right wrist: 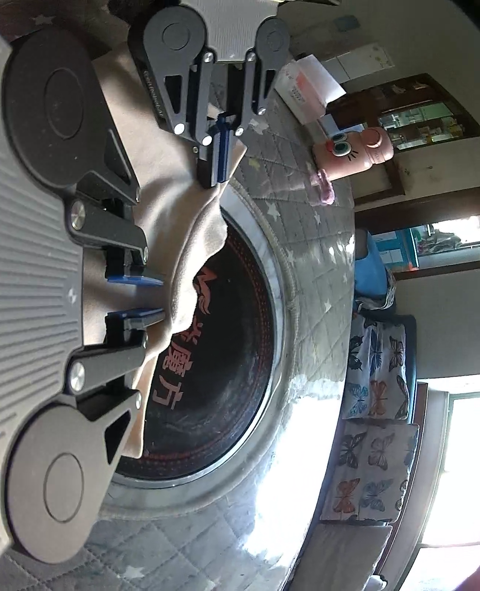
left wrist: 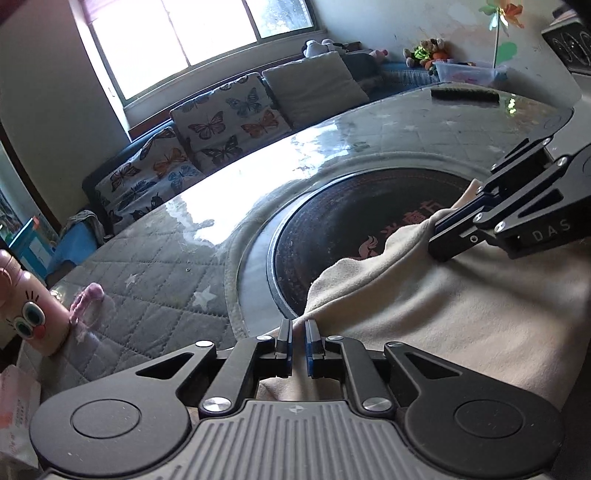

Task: Fold clothes

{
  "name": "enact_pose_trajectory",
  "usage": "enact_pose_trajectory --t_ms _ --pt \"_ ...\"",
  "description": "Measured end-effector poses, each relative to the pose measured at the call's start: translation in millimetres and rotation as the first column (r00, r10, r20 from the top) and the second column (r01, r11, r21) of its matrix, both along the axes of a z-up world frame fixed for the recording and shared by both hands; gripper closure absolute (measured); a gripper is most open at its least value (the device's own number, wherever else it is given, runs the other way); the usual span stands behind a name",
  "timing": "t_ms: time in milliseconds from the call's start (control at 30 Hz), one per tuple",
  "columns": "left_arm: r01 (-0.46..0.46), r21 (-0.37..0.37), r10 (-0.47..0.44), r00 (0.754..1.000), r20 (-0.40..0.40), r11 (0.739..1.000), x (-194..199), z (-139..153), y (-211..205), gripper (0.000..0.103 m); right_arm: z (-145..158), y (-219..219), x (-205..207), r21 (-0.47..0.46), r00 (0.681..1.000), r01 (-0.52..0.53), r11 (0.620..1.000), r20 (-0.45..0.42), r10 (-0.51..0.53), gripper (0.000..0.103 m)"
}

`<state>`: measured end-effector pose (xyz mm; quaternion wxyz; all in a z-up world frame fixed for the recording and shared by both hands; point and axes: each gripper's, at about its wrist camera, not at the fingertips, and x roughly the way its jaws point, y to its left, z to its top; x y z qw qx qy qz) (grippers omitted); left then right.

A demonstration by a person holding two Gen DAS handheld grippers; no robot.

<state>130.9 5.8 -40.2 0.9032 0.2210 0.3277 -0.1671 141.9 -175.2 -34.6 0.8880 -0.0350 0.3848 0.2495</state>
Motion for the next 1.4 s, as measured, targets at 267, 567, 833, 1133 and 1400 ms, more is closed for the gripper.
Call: enact_pose_trajectory --t_ms 267,567,833,1133,1400 --pt "-0.015 -0.075 0.017 1.0 0.025 0.997 -14.5 20.1 10.8 0.091 9.3 16.9 -10.6 0.009 0.998 -0.052 0.999 0.027 0.052 0.09" --pt "0.027 -0.11 -0.023 0.999 0.032 0.994 -61.8 28.7 23.9 0.085 -0.9 43.8 -2.6 -0.035 0.996 -0.09 0.995 0.02 0.091 0.09" --pt "-0.04 -0.158 0.04 0.999 -0.003 0.987 -64.5 21.6 42.4 0.083 9.3 52.1 -12.1 -0.031 0.992 -0.115 0.993 0.046 0.116 0.088" --pt "-0.124 -0.181 0.119 0.992 -0.035 0.976 -52.0 15.5 62.8 0.083 5.7 82.2 -25.7 -0.027 0.973 -0.226 0.974 0.032 0.227 0.083" --pt "-0.129 -0.173 0.124 0.991 -0.042 0.976 -52.2 12.5 68.8 0.083 17.2 89.7 -52.3 -0.025 0.953 -0.295 0.955 0.06 0.296 0.083"
